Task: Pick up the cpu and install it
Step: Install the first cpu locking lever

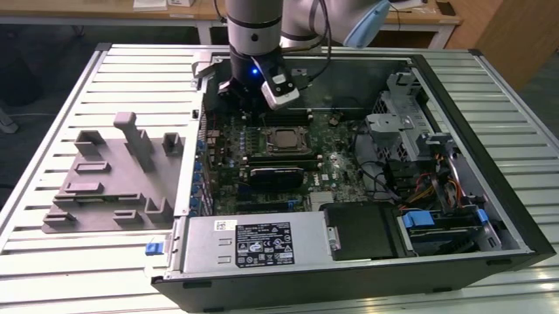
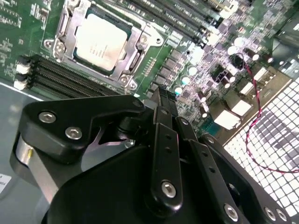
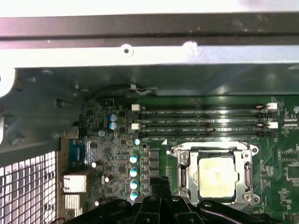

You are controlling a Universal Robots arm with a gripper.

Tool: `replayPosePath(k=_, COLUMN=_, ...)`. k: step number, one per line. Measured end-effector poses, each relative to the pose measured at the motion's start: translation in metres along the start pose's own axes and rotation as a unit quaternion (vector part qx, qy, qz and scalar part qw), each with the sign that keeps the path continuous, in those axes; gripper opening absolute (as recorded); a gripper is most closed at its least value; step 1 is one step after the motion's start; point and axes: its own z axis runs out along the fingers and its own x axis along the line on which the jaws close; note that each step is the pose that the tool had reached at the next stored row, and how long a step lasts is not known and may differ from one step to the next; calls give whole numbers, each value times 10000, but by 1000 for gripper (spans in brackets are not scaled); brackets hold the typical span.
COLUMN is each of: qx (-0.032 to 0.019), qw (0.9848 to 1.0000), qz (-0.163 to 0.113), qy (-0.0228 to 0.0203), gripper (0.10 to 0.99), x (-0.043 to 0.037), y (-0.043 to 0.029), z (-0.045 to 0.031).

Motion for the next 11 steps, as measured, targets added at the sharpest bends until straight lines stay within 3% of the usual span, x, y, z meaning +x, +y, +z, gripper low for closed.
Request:
replayPosePath(k=1, qx=-64, qw=10000, qz=0, qy=1, gripper=106, x=0, y=-3, z=0)
replayPosePath(k=4, qx=-155, qw=9999, qz=-1, qy=3, gripper=106, x=5, y=-13, z=0)
replayPosePath(k=5, qx=-209, qw=9998, qz=-1, qy=4, gripper=106, x=7, y=-17, z=1)
replayPosePath(k=9, qx=-550, qw=9985, qz=-4, qy=12, gripper=106, x=9, y=-38, z=0)
replayPosePath(k=11, qx=-667, qw=9978, qz=-6, qy=15, gripper=106, x=13, y=-48, z=0)
